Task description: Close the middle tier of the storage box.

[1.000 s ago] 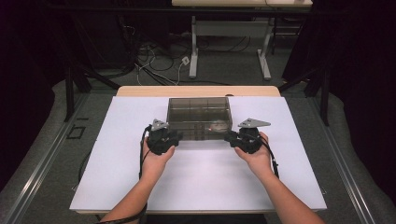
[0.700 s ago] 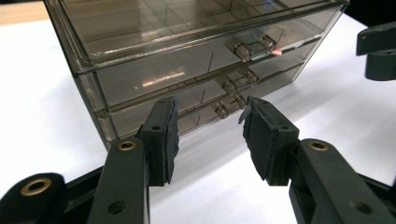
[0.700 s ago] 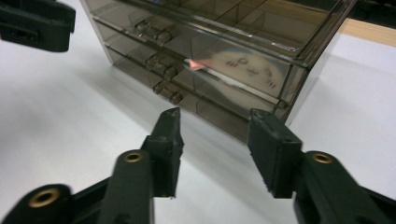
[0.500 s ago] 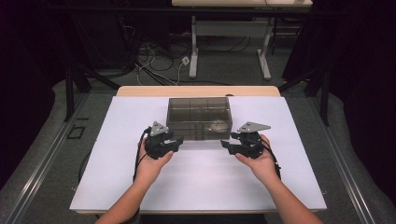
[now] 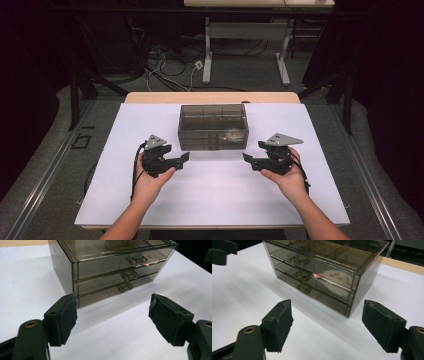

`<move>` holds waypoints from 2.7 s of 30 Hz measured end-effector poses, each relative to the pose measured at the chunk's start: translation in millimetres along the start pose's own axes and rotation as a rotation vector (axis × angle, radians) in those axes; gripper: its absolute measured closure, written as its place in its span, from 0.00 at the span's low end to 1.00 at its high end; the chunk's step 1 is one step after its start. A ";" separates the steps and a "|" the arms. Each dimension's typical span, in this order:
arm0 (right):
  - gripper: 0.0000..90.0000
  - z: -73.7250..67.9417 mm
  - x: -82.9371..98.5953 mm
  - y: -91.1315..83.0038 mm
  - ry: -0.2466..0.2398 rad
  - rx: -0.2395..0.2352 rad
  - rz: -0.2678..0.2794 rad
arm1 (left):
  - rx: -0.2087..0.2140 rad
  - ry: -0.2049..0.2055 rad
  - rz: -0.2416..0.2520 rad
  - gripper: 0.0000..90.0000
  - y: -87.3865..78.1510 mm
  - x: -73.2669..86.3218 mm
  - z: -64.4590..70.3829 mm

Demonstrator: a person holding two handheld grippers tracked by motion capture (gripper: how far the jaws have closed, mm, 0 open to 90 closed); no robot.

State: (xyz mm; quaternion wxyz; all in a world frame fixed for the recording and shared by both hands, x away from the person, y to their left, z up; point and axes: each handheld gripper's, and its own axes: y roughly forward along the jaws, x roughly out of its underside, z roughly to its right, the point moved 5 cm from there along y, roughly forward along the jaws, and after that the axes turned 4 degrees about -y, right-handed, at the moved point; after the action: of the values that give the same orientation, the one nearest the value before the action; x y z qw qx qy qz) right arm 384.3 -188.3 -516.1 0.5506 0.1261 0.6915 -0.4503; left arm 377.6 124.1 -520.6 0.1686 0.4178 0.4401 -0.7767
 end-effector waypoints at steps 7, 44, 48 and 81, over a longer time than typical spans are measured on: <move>0.17 3.6 10.0 -14.9 0.006 0.040 -0.006 | 0.011 0.008 0.013 0.18 -7.1 5.6 3.5; 0.00 39.7 69.4 -50.3 0.083 0.186 -0.018 | -0.021 -0.048 0.097 0.00 -29.9 41.3 -32.0; 0.00 46.8 75.8 -50.8 0.091 0.206 -0.027 | -0.034 -0.064 0.099 0.00 -29.7 44.4 -37.6; 0.00 61.4 91.1 -51.0 0.112 0.262 -0.053 | -0.120 -0.099 0.078 0.01 -27.1 58.2 -64.9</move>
State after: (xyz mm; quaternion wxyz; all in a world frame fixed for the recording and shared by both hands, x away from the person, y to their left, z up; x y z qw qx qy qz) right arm 356.9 -293.0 -570.5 0.4779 0.2035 0.6594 -0.5435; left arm 358.4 198.8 -569.4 0.2449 0.3849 0.4604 -0.7615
